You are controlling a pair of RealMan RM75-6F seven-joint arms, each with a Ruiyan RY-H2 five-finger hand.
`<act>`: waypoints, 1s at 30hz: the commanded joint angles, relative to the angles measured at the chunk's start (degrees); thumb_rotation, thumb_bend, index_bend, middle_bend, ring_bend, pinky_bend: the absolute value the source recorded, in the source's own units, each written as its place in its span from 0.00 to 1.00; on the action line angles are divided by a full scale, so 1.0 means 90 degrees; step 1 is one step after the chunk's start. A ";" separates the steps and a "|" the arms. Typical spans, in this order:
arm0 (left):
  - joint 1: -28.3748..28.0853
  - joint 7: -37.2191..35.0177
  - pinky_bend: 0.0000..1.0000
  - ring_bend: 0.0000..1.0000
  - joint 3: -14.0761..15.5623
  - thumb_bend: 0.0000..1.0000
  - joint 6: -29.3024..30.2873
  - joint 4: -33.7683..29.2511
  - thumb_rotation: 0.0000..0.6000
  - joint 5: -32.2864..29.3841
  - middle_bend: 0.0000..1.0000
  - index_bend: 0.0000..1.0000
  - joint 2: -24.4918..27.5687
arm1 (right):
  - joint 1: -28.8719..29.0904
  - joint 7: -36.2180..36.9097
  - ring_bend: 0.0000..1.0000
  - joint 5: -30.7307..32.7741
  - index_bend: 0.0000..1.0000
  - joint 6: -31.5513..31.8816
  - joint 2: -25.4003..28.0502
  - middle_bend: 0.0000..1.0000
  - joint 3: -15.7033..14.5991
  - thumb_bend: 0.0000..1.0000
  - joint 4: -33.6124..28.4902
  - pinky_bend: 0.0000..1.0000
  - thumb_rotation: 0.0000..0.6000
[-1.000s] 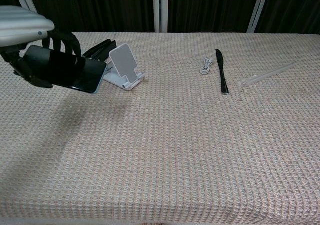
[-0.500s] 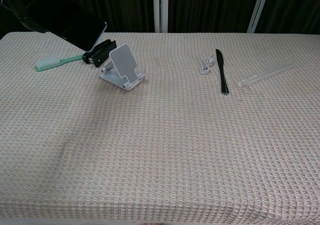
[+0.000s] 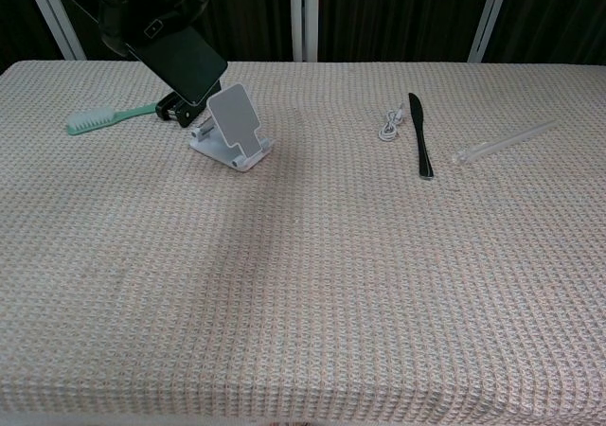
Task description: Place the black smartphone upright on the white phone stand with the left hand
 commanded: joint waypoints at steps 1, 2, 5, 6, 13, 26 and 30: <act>-0.0681 0.0552 0.48 0.43 0.0133 0.41 0.0374 0.0097 1.00 -0.0976 0.56 0.54 -0.0419 | -0.0004 0.0060 0.00 0.0015 0.00 -0.0023 -0.0022 0.00 -0.0005 0.17 0.0062 0.00 1.00; -0.0754 0.0598 0.48 0.43 0.0149 0.41 0.0401 0.0124 1.00 -0.1086 0.56 0.54 -0.0461 | -0.0006 0.0078 0.00 0.0023 0.00 -0.0029 -0.0026 0.00 -0.0004 0.17 0.0080 0.00 1.00; -0.0981 0.0713 0.48 0.43 0.0168 0.41 0.0473 0.0223 1.00 -0.1455 0.56 0.54 -0.0595 | -0.0011 0.0134 0.00 0.0041 0.00 -0.0025 -0.0040 0.00 0.0008 0.17 0.0128 0.00 1.00; -0.1087 0.0783 0.48 0.43 0.0164 0.41 0.0493 0.0272 1.00 -0.1617 0.56 0.54 -0.0645 | -0.0013 0.0152 0.00 0.0042 0.00 -0.0023 -0.0047 0.00 0.0011 0.17 0.0143 0.00 1.00; -0.1600 0.1073 0.48 0.43 0.0095 0.41 0.0505 0.0592 1.00 -0.2440 0.55 0.54 -0.0944 | -0.0026 0.0229 0.00 0.0034 0.00 -0.0032 -0.0101 0.00 -0.0007 0.17 0.0224 0.00 1.00; -0.2044 0.1297 0.48 0.43 0.0214 0.42 0.0467 0.1209 1.00 -0.2856 0.55 0.54 -0.1515 | -0.0036 0.0421 0.00 0.0115 0.00 -0.0098 -0.0140 0.00 0.0018 0.17 0.0416 0.00 1.00; -0.2176 0.1476 0.48 0.43 0.0274 0.43 0.0408 0.1516 1.00 -0.3019 0.55 0.54 -0.1762 | -0.0027 0.0508 0.00 0.0107 0.00 -0.0142 -0.0161 0.00 0.0004 0.17 0.0481 0.00 1.00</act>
